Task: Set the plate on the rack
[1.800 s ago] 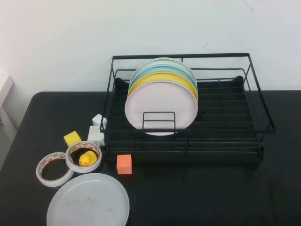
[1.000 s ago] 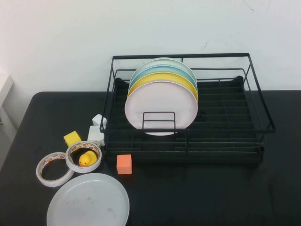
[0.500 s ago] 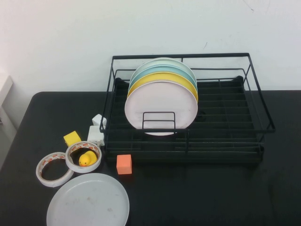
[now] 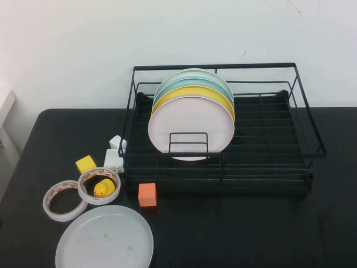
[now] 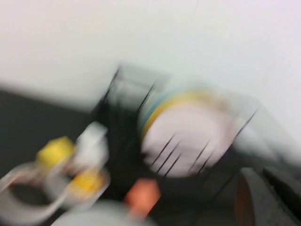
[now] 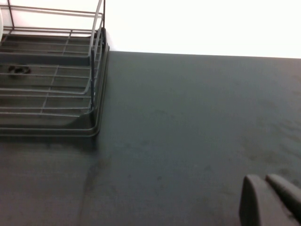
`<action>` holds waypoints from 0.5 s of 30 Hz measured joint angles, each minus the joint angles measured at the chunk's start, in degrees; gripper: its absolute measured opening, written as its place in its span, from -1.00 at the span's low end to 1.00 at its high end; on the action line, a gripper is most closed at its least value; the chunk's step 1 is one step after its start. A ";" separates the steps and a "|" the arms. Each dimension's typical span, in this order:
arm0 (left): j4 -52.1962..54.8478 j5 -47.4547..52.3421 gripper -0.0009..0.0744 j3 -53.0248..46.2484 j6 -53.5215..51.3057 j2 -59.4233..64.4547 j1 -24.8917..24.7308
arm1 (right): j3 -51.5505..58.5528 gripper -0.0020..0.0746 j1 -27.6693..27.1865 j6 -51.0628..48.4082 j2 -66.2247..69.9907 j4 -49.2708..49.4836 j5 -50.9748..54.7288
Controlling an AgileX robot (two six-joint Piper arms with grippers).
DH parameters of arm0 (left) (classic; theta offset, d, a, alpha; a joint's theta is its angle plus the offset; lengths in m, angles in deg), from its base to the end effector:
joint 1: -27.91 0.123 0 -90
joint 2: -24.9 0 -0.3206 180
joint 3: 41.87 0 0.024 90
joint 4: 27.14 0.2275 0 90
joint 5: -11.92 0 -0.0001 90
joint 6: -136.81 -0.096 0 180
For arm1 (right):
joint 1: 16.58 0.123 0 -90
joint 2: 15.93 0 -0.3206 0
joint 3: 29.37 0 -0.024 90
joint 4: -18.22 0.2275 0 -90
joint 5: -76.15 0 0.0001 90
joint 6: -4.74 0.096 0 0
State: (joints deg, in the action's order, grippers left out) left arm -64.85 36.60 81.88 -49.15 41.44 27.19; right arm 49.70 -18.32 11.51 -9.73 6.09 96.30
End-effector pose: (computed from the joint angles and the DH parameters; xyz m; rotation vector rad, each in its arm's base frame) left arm -0.0047 -0.0245 0.2999 -0.2057 1.6392 -0.6081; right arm -0.0017 -0.0069 0.1754 0.0046 1.8344 -0.1446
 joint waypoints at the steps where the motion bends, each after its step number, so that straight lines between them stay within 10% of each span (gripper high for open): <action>1: 4.89 3.93 -0.98 2.96 0.95 3.80 0.00 | 0.00 -0.95 0.00 0.00 0.00 0.00 0.00; 9: 27.25 21.91 -0.92 19.86 11.22 30.19 -2.23 | 0.00 -0.95 0.00 0.00 0.00 0.00 0.00; 15: 30.15 27.69 -0.22 26.71 15.08 44.77 -9.40 | 0.00 -0.95 0.00 0.00 0.00 0.00 0.00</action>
State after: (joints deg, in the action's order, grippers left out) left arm -34.71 64.29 108.58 -34.08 86.21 17.79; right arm 49.70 -18.32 11.51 -9.73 6.09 96.30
